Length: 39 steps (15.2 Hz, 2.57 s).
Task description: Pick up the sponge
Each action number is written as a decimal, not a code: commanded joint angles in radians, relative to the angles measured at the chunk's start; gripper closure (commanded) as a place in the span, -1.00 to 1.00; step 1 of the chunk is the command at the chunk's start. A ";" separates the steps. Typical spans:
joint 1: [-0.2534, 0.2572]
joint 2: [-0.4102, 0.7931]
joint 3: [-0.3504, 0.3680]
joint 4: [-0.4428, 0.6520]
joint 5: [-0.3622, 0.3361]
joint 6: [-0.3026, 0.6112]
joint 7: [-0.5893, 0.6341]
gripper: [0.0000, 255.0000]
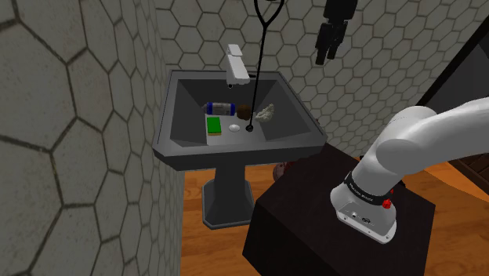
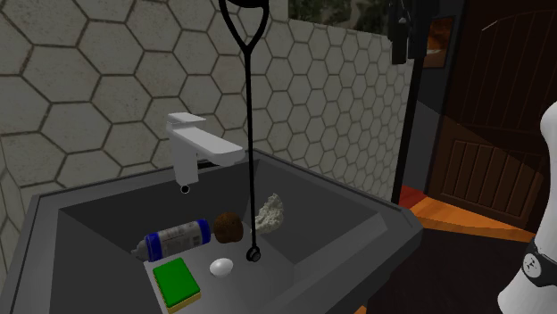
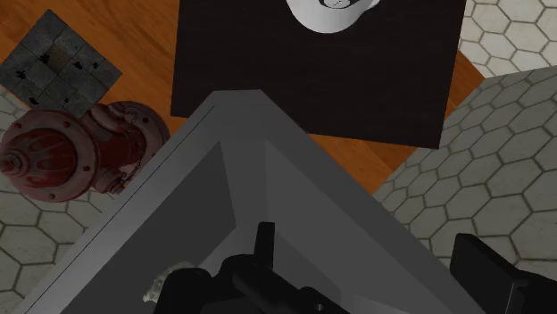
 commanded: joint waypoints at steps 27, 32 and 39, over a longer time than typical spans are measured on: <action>-0.111 0.779 -0.063 0.027 -0.164 0.811 0.148 -1.00; -0.130 0.965 -0.083 0.136 -0.184 0.899 0.179 -1.00; -0.156 1.202 -0.109 0.319 -0.191 0.969 0.210 -1.00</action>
